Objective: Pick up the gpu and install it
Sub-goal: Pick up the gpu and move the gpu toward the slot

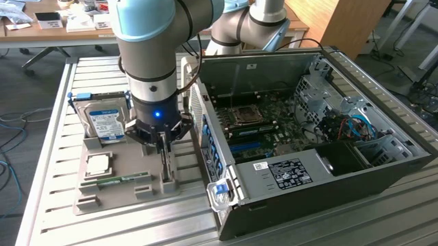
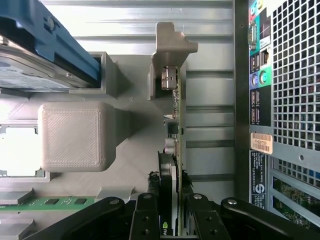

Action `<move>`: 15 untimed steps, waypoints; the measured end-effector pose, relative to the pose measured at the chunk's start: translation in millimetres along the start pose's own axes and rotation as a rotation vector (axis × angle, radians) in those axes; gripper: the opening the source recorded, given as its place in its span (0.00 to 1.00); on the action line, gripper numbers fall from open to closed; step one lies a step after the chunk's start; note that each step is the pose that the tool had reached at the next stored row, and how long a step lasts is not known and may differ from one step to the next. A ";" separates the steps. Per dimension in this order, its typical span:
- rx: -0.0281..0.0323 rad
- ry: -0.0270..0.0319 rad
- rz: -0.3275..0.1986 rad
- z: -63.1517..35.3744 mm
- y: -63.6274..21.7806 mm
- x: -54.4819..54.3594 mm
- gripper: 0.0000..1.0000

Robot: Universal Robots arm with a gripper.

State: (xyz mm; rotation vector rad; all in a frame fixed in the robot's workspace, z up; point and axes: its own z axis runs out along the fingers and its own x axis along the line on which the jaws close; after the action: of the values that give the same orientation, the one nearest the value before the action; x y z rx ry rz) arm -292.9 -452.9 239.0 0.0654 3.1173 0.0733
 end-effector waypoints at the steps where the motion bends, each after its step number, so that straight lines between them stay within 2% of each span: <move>1: 0.0000 0.0000 0.000 -2.2 0.1 0.0 0.27; 15: 0.0000 -0.0001 0.000 -36.9 1.7 -0.8 0.27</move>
State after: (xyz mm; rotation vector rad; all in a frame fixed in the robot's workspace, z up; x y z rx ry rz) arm -292.9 -452.9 275.9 0.0654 3.1172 0.0732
